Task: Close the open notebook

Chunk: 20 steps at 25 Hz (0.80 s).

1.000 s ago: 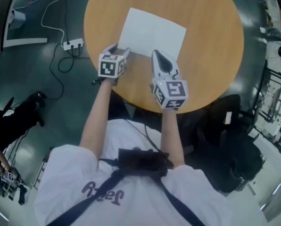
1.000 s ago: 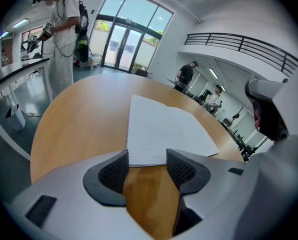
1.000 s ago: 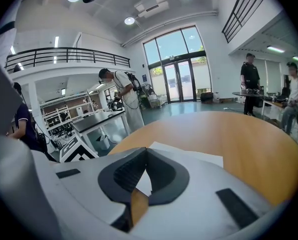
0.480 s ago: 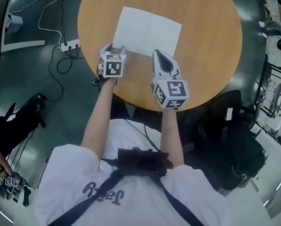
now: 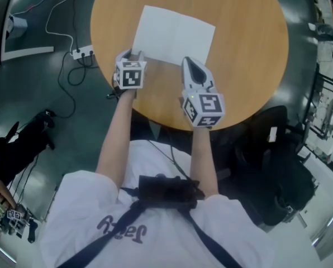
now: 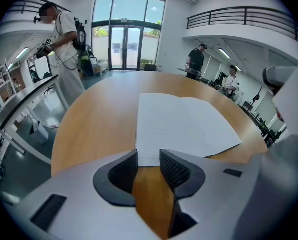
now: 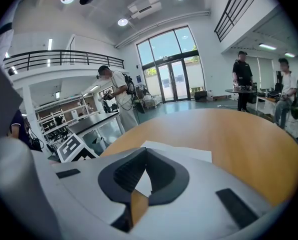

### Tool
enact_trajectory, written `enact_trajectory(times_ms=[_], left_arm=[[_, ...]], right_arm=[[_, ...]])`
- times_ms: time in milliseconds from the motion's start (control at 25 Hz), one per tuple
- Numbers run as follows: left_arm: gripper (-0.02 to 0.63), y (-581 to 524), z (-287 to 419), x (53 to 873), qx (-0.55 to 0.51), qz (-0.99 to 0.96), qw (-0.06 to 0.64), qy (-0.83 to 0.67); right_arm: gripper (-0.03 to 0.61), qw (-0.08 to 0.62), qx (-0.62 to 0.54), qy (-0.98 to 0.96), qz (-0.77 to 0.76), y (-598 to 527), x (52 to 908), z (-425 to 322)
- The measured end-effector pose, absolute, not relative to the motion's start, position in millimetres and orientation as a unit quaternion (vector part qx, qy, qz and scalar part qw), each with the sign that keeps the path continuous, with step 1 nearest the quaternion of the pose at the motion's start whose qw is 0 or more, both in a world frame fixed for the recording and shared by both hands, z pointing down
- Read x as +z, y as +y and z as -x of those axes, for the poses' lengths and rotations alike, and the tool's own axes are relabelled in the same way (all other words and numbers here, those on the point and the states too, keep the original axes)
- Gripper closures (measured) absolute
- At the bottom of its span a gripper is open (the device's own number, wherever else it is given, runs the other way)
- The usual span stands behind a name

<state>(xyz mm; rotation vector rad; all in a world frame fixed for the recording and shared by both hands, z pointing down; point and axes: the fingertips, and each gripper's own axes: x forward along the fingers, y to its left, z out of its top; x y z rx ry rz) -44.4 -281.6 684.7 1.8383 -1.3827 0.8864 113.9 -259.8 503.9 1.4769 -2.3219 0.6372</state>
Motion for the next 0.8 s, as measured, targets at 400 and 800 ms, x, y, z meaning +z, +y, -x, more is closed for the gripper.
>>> enact_trajectory(times_ms=[400, 800], left_arm=[[0.578, -294.1, 56.4, 679.7, 0.322, -0.703, 0.335, -0.539], [0.603, -292.2, 62.6, 676.5, 0.249, -0.716, 0.386, -0.526]], right_arm=[[0.561, 0.156, 0.228, -0.806, -0.523, -254.2, 509.6, -117.6], [0.561, 0.154, 0.233, -0.799, -0.533, -251.6, 514.1, -122.6]])
